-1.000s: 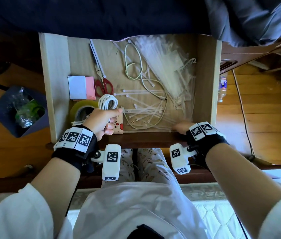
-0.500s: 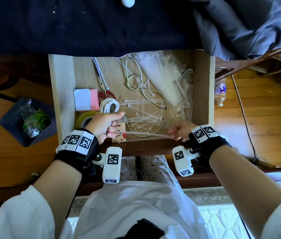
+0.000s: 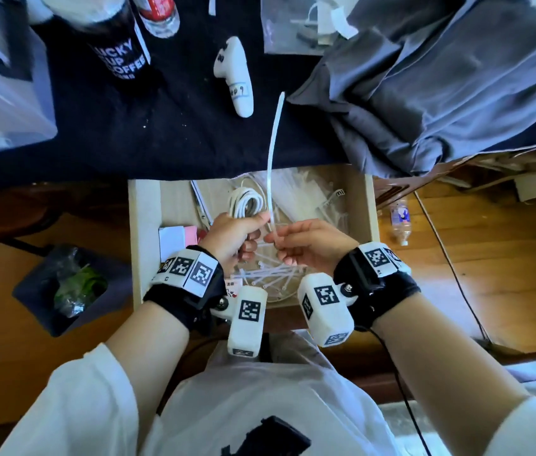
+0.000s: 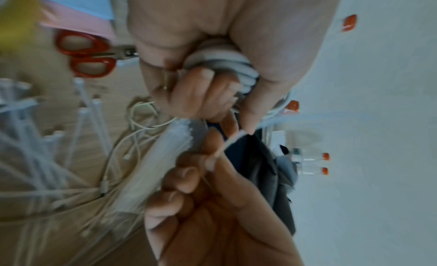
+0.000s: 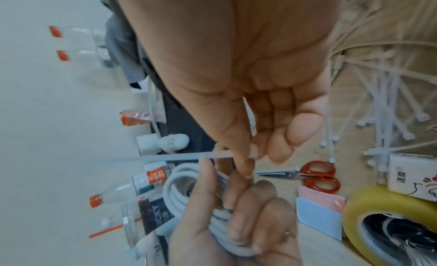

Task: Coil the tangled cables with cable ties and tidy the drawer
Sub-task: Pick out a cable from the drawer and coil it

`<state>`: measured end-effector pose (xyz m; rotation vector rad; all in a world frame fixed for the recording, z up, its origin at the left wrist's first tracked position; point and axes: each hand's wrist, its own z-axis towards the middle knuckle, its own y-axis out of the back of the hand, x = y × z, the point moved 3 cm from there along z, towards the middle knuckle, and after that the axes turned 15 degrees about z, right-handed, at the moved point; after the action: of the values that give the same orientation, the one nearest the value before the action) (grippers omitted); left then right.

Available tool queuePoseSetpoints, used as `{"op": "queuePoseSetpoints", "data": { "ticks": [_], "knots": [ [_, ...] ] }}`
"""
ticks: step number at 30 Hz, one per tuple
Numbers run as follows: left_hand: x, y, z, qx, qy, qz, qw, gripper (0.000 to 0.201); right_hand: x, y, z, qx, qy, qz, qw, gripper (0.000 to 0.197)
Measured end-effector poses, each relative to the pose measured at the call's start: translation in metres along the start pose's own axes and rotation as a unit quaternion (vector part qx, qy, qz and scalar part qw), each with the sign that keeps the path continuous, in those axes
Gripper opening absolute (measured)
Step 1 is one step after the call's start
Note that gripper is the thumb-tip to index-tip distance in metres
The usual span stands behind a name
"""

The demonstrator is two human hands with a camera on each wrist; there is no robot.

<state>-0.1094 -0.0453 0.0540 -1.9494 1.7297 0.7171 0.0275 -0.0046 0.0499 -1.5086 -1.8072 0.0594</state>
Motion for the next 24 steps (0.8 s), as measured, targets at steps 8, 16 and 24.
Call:
{"op": "queuePoseSetpoints", "data": {
  "ticks": [8, 16, 24],
  "knots": [
    [-0.040, 0.015, -0.022, -0.052, -0.072, 0.075, 0.993, 0.029, 0.035, -0.026, -0.010, 0.008, 0.065, -0.091, 0.994, 0.014],
    [-0.068, 0.018, -0.038, -0.012, -0.098, 0.171, 0.980, 0.026, 0.110, -0.068, -0.031, 0.057, 0.345, -0.168, 0.922, 0.026],
    [-0.090, 0.016, -0.045, -0.030, -0.143, 0.272, 0.951, 0.026, 0.133, -0.076, -0.024, -0.034, 0.271, -0.684, 0.677, 0.032]
  ]
}}
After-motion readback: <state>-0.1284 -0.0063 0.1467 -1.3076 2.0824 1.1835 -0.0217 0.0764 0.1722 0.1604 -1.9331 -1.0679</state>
